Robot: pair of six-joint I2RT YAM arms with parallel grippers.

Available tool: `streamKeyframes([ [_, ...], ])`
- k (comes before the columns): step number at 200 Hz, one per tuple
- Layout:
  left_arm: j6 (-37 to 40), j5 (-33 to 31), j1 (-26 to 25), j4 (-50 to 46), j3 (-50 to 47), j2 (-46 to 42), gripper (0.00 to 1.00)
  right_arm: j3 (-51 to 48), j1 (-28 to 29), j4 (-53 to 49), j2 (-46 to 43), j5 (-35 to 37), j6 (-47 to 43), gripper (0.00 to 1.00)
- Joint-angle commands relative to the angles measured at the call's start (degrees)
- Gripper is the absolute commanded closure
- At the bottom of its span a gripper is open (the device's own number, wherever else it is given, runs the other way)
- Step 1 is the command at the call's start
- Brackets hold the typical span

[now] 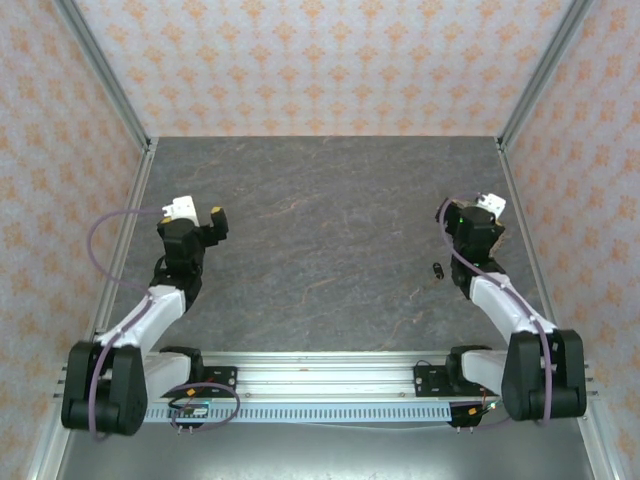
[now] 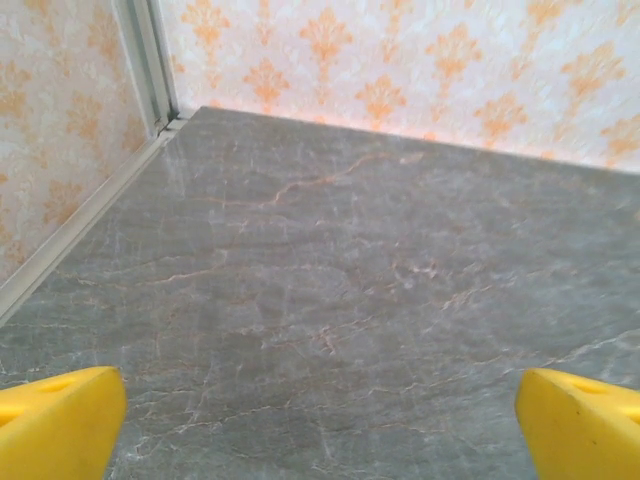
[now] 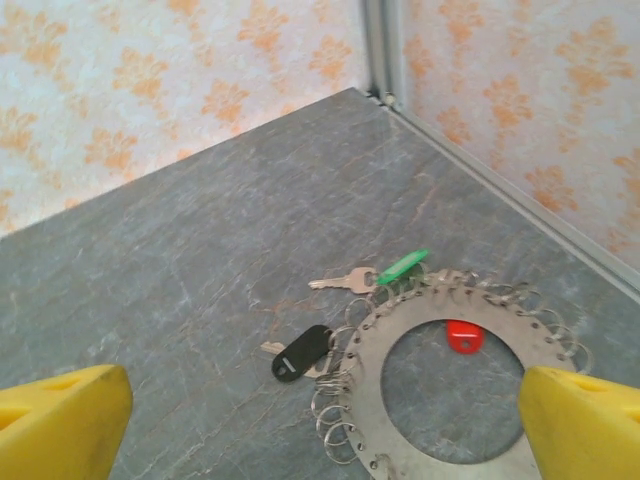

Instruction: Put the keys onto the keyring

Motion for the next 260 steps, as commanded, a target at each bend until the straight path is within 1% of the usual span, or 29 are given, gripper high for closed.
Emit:
streamKeyframes([
  [1, -5.65, 2.03, 0.27, -7.15, -1.35, -7.45, 0.0, 2.23, -4.43, -15.73, 0.68, -6.64, 8.03, 0.0],
  [9, -8.21, 1.16, 0.27, -9.96, -1.06, -9.93, 0.0, 4.21, -6.61, -18.23, 2.92, -11.06, 8.82, 0.03],
  [19, -12.29, -1.28, 0.27, -13.33, -0.61, -12.28, 0.0, 6.72, -8.44, -20.2, 6.98, -16.53, 9.11, 0.11],
  [26, -15.63, -2.79, 0.27, -16.57, -0.02, -13.39, 0.0, 8.49, -8.92, -21.11, 9.64, -19.1, 8.93, 0.16],
  [35, -17.95, -3.48, 0.29, -20.37, 1.06, -14.16, 0.0, 10.52, -8.95, -21.98, 12.98, -20.08, 9.06, 0.2],
  [48, -18.18, -0.55, 0.27, -22.88, 2.08, -14.42, 0.0, 13.21, -8.99, -22.91, 17.15, -20.35, 9.44, 0.25],
  [77, -20.22, 8.91, 0.26, -23.52, 1.72, -14.59, 0.0, 16.82, -9.03, -21.62, 22.69, -18.02, 9.99, 0.26],
  [96, -22.28, 13.38, 0.29, -24.03, 1.05, -14.85, 0.0, 21.74, -8.98, -25.17, 27.69, -18.85, 8.61, 0.26],
  [109, -23.21, 16.28, 0.27, -23.92, 0.4, -15.44, 0.0, 25.02, -9.0, -27.48, 30.92, -19.71, 7.68, 0.29],
  [130, -23.8, 18.5, 0.27, -25.37, -0.25, -17.56, 0.0, 27.53, -9.06, -28.52, 34.37, -19.48, 7.16, 0.3],
  [142, -23.51, 19.66, 0.27, -26.11, -0.58, -18.92, 0.0, 30.16, -8.96, -31.29, 36.78, -20.09, 5.67, 0.3],
  [157, -22.77, 20.52, 0.27, -27.88, -0.5, -20.35, 0.0, 33.58, -8.91, -35.14, 39.65, -20.96, 4.8, 0.33],
  [176, -22.74, 21.19, 0.27, -29.71, -0.56, -21.97, 0.0, 34.68, -8.81, -36.22, 41.3, -22.53, 4.49, 0.34],
  [184, -22.83, 21.86, 0.27, -30.07, -0.75, -22.6, 0.0, 35.33, -8.5, -36.92, 42.0, -23.85, 3.74, 0.37],
  [187, -22.85, 22.1, 0.27, -30.13, -0.88, -22.81, 0.0, 35.72, -8.13, -37.36, 42.37, -24.4, 3.31, 0.39],
  [216, -24.13, 23.13, 0.27, -30.13, -2.4, -24.56, 0.0, 38.63, -3.46, -40.75, 44.49, -26.14, -0.34, 0.39],
  [222, -24.13, 23.59, 0.28, -29.93, -2.64, -24.76, 0.0, 39.63, -2.26, -41.77, 45.1, -26.53, -1.32, 0.41],
  [233, -24.12, 24.58, 0.27, -29.48, -3.1, -25.12, 0.0, 41.29, 0.69, -43.84, 46.13, -26.55, -3.03, 0.41],
  [239, -25.83, 24.83, 0.27, -29.38, -3.21, -25.24, 0.0, 42.1, 2.39, -44.8, 46.62, -26.26, -3.84, 0.41],
  [260, -25.99, 25.4, 0.22, -29.82, -3.4, -25.56, 0.0, 44.64, 9.07, -47.49, 47.95, -24.52, -5.47, 0.41],
])
